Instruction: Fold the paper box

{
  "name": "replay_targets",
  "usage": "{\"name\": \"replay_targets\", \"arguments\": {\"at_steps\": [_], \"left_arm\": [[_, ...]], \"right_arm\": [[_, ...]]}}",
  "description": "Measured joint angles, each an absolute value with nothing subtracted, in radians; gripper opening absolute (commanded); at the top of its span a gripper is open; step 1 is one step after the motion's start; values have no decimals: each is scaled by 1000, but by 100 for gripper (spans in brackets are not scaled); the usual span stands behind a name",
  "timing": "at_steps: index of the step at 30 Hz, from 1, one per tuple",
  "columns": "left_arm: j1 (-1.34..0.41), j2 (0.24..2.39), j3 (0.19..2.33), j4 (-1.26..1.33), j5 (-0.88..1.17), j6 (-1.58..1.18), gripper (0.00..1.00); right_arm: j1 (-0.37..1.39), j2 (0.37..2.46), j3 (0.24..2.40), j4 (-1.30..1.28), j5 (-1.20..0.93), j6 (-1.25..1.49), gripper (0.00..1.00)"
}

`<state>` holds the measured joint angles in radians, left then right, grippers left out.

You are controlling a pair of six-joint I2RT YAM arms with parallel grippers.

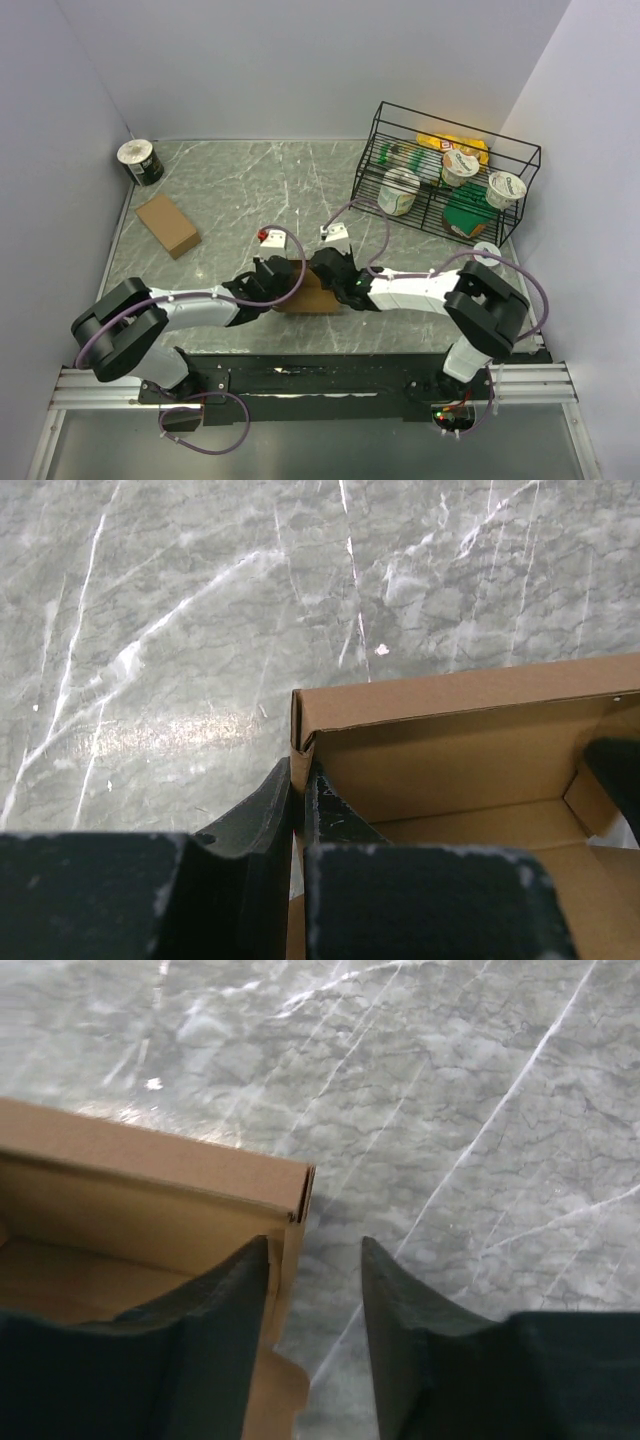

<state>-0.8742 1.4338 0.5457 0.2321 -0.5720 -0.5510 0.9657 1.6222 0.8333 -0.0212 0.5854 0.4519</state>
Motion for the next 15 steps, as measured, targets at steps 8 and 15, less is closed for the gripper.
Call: {"name": "replay_targets", "arguments": {"at_steps": [8,15], "left_arm": [[-874,1469,591,208,-542,-516,1],[-870,1469,594,233,-416,-403,1]], "right_arm": [[966,1474,770,27,443,416,72],[966,1292,647,21,313,371,78]]}}
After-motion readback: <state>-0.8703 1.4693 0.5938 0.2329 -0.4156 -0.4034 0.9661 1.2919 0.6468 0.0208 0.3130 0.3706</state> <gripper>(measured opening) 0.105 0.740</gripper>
